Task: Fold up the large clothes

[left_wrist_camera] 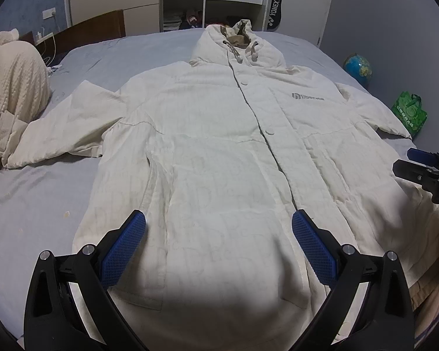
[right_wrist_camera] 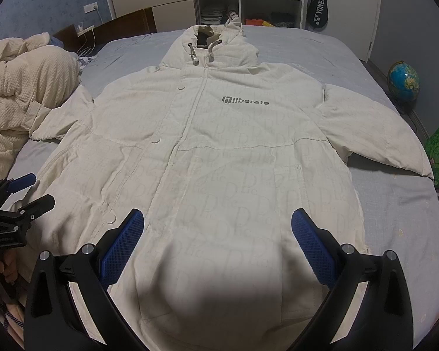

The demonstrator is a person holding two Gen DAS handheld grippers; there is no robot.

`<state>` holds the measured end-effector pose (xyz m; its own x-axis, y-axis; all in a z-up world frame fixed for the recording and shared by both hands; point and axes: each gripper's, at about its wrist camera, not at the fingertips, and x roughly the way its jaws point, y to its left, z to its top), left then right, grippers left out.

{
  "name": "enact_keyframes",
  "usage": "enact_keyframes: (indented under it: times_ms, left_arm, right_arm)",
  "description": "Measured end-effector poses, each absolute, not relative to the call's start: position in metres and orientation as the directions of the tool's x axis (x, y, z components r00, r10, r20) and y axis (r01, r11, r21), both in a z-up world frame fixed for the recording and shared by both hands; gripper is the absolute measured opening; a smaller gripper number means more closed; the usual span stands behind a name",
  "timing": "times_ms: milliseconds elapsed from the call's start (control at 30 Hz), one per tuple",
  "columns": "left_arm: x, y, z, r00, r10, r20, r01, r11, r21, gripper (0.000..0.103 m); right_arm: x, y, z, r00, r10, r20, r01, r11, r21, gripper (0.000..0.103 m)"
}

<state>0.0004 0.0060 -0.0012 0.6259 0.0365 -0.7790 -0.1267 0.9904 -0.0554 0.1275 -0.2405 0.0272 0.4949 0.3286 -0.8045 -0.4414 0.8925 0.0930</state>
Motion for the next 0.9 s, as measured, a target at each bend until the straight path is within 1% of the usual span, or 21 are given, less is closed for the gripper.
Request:
enact_keyframes:
  times_ms: [900]
  left_arm:
    - [0.0011, 0.007, -0.001, 0.627, 0.023, -0.778, -0.122, 0.99, -0.069, 0.096]
  right_arm:
    - [0.1269, -0.2403, 0.0268, 0.492, 0.327, -0.807, -0.441, 0.893, 0.093, 0.097]
